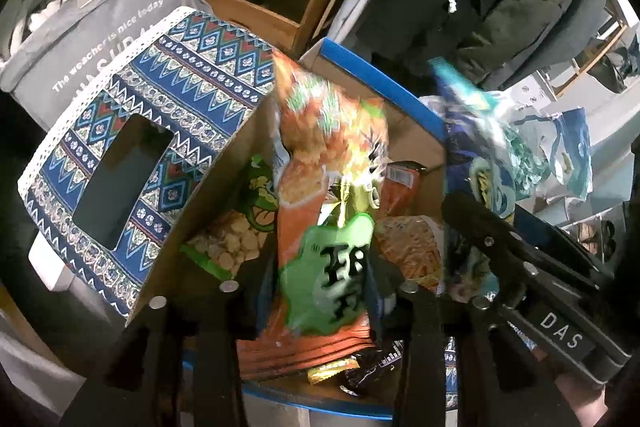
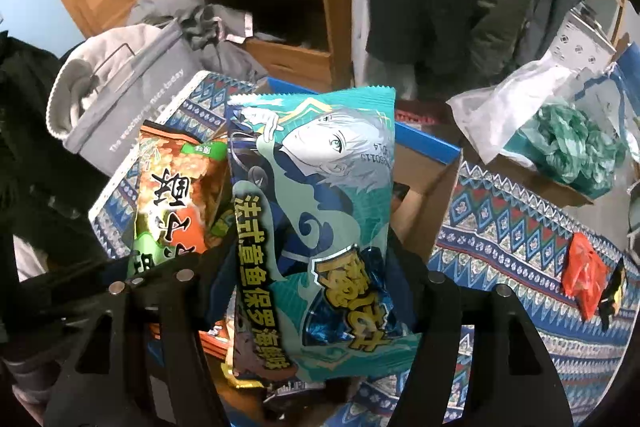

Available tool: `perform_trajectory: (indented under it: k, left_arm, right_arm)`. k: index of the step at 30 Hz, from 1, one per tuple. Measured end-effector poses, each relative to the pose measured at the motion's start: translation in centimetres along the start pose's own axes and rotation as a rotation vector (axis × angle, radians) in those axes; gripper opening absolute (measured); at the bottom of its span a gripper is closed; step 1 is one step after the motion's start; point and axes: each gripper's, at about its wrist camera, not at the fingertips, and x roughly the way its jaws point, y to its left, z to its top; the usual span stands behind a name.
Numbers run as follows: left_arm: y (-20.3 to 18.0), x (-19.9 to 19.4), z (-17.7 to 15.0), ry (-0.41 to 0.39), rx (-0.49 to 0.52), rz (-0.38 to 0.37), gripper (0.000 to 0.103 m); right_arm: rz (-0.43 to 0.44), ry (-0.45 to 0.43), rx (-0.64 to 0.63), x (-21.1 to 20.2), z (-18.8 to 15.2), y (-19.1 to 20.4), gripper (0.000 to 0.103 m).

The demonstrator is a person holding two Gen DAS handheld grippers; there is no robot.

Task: Organize snacks
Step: 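Carry the teal and orange bags over the box and release them inside, then move both tools back toward the red and black bags on the tablecloth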

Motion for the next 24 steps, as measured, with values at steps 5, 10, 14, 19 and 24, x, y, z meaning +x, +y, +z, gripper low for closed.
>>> perform_trajectory:
  k: [5,10,14,19,24]
  left_arm:
    - [0.0,-0.4,0.1,-0.017,-0.008,0.003,0.05]
    - [-0.5,-0.8,0.1,-0.019,-0.001,0.0,0.053]
    - [-1.0,-1.2,-0.1,-0.026,0.006,-0.004,0.054]
    - [-2.1,-1.5,-0.5,-0.034,0.022,-0.011,0.055]
    - [-3.7,-1.6,-1.2,-0.033,0.06,-0.019,0.055]
  right_arm:
    - [-0.001,-0.013,0.01,-0.4,0.1,-0.4,0.072]
    - [-0.005,-0.029,0.008,-1.2,0.2,-0.5,0.072]
    - [-0.008,-0.035,0.008,-1.9,-0.1,-0.9,0.072]
    - [-0.02,-0.046,0.011,-2.8,-0.7,-1.6,0.072]
    - [-0.038,-0.053,0.024,-3.8,-1.6,-2.8,0.073]
